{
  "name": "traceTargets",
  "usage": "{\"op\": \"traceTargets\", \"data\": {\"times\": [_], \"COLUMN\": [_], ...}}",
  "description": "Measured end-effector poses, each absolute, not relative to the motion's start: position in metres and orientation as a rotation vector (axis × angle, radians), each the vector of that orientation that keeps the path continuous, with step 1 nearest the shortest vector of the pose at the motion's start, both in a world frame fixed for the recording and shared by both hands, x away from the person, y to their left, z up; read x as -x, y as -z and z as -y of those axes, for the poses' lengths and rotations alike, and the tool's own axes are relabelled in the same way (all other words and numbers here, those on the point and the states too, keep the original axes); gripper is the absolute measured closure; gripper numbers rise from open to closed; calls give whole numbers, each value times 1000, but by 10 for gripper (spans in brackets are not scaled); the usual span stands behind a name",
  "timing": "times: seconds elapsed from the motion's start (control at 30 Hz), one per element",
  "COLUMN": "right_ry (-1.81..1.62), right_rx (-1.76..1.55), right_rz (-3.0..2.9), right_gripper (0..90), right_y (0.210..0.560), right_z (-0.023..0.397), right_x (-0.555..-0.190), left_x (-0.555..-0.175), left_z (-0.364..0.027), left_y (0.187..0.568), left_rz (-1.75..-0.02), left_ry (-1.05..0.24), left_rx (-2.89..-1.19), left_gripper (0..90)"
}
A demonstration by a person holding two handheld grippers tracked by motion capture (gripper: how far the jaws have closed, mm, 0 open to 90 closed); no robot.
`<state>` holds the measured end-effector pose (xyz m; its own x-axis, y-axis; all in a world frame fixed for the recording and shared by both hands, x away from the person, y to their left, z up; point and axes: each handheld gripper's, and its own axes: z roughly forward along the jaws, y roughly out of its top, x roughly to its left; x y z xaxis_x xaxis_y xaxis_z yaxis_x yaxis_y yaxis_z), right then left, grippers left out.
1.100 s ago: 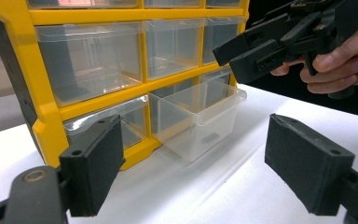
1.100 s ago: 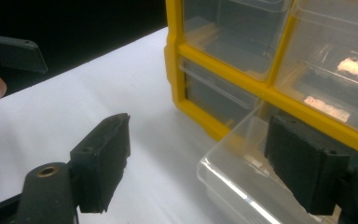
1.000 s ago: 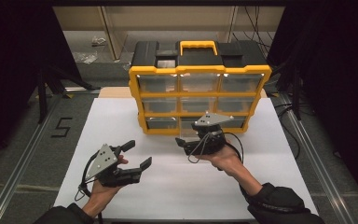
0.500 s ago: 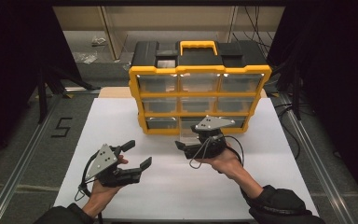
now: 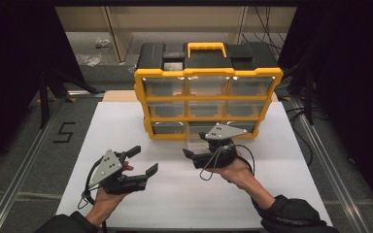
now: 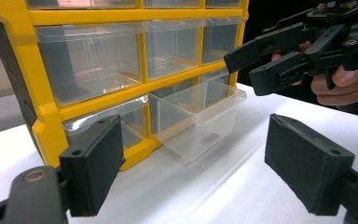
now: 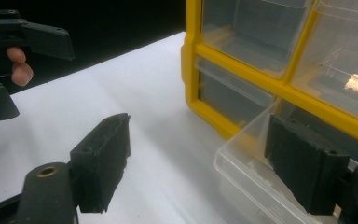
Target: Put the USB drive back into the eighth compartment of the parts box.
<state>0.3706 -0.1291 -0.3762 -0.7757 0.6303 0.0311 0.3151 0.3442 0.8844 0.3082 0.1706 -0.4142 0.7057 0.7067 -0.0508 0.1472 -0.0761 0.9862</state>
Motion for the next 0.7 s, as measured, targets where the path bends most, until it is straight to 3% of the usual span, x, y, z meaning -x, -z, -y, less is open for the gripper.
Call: {"op": "traceTargets", "data": {"times": [0.7], "right_ry": [-1390], "right_rx": [-821], "right_rz": [-2329], "right_gripper": [226], "right_y": [389], "right_z": [132], "right_x": [-364], "left_x": [-308], "left_z": [-171], "left_y": [414], "left_rz": [-708], "left_ry": [-534], "left_rx": [-1611], "left_gripper": [188]}}
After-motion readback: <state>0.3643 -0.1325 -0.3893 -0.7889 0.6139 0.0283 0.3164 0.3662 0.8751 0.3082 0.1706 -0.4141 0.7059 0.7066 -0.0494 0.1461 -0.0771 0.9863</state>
